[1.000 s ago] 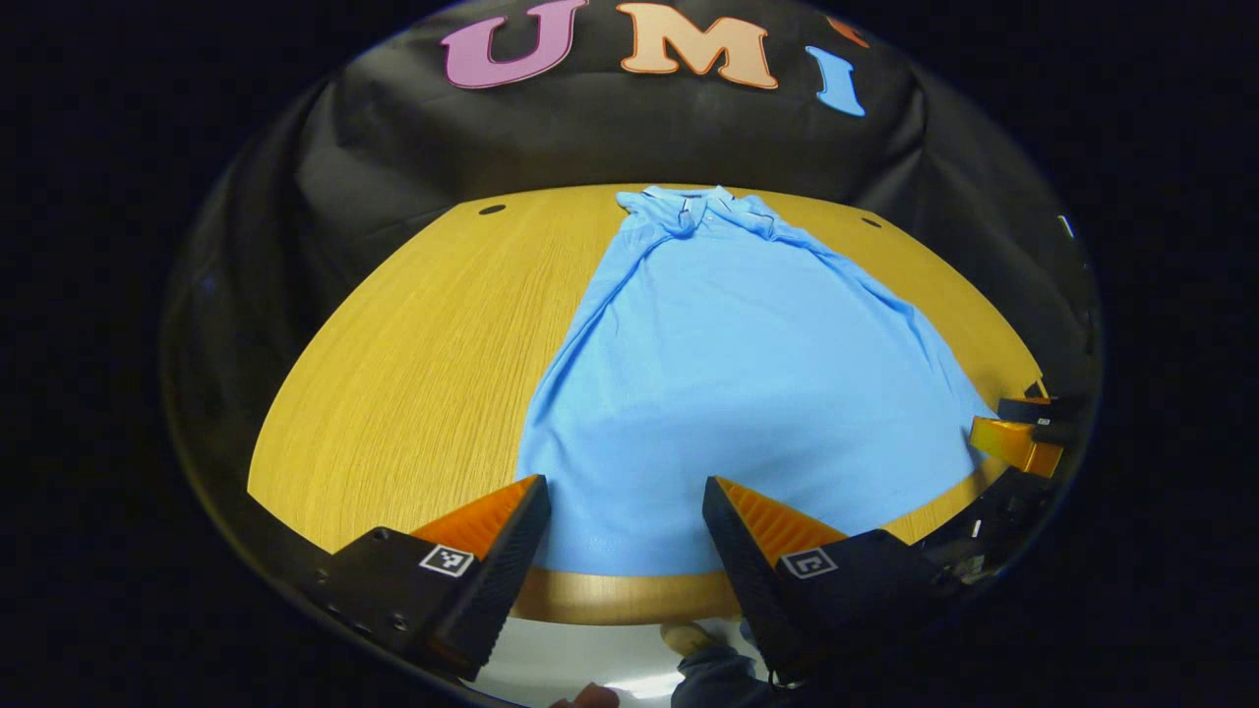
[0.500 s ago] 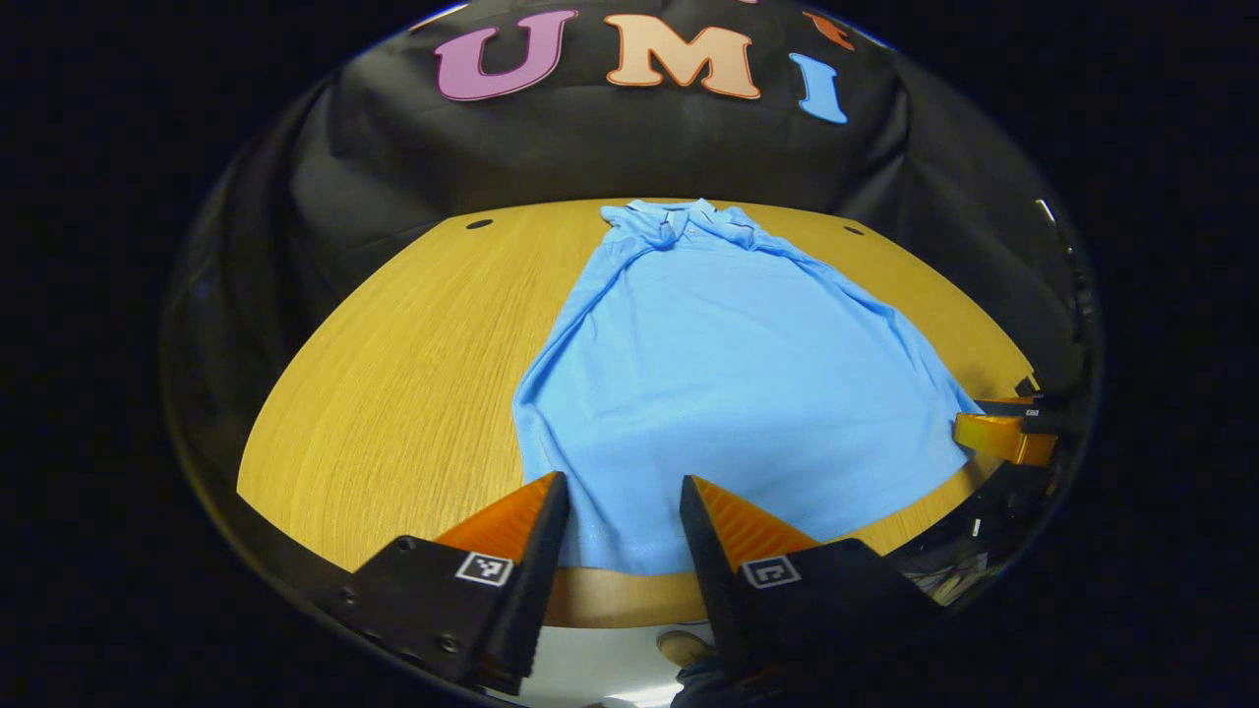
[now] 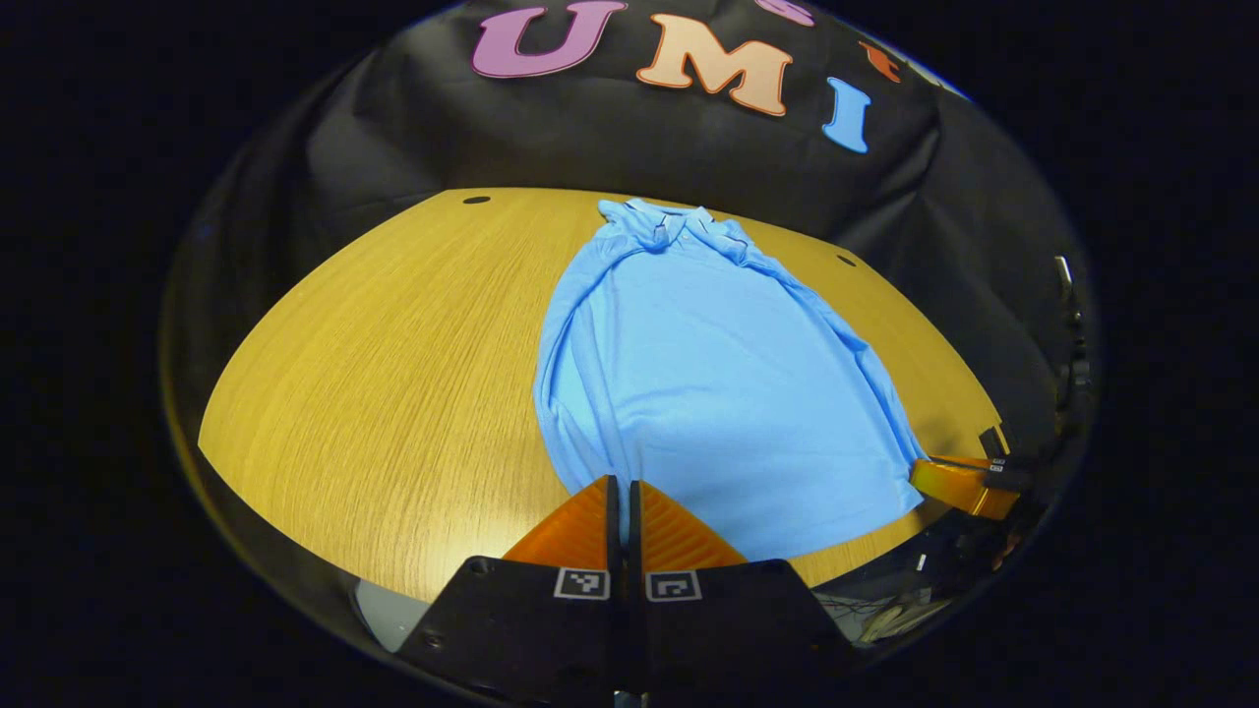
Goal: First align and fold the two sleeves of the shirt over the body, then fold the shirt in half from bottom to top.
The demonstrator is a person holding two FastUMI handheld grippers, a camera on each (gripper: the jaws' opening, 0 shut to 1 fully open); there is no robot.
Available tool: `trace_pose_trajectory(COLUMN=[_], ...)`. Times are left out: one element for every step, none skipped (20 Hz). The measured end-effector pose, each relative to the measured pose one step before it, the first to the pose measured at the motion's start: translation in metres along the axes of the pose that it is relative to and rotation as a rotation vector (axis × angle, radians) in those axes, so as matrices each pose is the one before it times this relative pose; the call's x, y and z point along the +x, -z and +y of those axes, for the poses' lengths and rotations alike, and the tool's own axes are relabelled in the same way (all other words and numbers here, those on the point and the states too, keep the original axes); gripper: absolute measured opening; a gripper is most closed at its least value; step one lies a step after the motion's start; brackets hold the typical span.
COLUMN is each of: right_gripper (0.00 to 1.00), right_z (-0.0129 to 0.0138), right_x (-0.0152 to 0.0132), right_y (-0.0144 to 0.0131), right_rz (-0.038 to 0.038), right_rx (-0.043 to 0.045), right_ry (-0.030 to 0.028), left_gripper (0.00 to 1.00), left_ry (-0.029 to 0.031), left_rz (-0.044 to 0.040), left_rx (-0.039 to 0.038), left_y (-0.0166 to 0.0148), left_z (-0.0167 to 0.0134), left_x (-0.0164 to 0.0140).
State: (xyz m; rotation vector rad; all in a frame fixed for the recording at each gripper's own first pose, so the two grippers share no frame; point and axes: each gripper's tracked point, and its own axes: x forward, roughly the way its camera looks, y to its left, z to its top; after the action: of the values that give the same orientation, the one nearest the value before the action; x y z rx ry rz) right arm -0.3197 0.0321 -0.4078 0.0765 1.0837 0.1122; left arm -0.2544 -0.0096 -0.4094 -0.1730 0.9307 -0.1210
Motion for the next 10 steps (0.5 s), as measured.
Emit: trace_pose_trajectory(right_gripper=[0.03, 0.03, 0.03, 0.03, 0.03, 0.03, 0.03, 0.03, 0.03, 0.03], right_z=[0.00297, 0.00109, 0.00167, 0.00163, 0.00061, 0.00171, 0.00111, 0.00176, 0.00111, 0.00289], right_x=[-0.00357, -0.00376, -0.00219, -0.00218, -0.00241, -0.00168, -0.00174, -0.00071, -0.00064, -0.00011], right_y=[-0.00428, -0.00722, -0.00491, -0.00654, -0.00701, -0.00897, -0.00857, -0.011, -0.00938, -0.01084], right_rz=[-0.01127, -0.01626, -0.0125, -0.01316, -0.01548, -0.01508, -0.01767, -0.02115, -0.02204, -0.02095], right_rx=[0.00139, -0.00113, -0.00011, 0.00126, 0.00306, 0.00469, 0.00484, 0.00211, -0.00063, 0.00063], right_ry=[-0.00224, -0.00245, -0.00429, -0.00742, -0.0008, -0.00395, -0.00044, -0.00256, 0.00046, -0.00756], left_gripper=[0.0, 0.0, 0.0, 0.0, 0.0, 0.0, 0.0, 0.0, 0.0, 0.0], left_ry=[-0.00224, 0.00613, 0.01067, 0.00777, 0.00571, 0.0115, 0.00664, 0.0088, 0.00908, 0.00925], left_rz=[-0.00829, -0.01953, -0.00901, -0.01469, -0.00716, -0.00782, -0.01926, -0.01709, -0.02137, -0.01907], left_rx=[-0.00119, -0.00785, -0.00864, -0.0063, -0.00565, -0.00574, -0.00579, -0.0067, -0.00409, 0.0027], left_y=[-0.00259, -0.00677, -0.00551, -0.00546, -0.00453, -0.00669, -0.00889, -0.00947, -0.01001, -0.01021], left_z=[-0.00065, -0.00033, -0.00228, 0.00041, -0.00013, -0.00022, -0.00035, -0.00098, -0.00136, -0.00094], left_x=[-0.00188, -0.00344, -0.00043, -0.00278, -0.00182, -0.0028, -0.00162, -0.00107, -0.00026, 0.00071])
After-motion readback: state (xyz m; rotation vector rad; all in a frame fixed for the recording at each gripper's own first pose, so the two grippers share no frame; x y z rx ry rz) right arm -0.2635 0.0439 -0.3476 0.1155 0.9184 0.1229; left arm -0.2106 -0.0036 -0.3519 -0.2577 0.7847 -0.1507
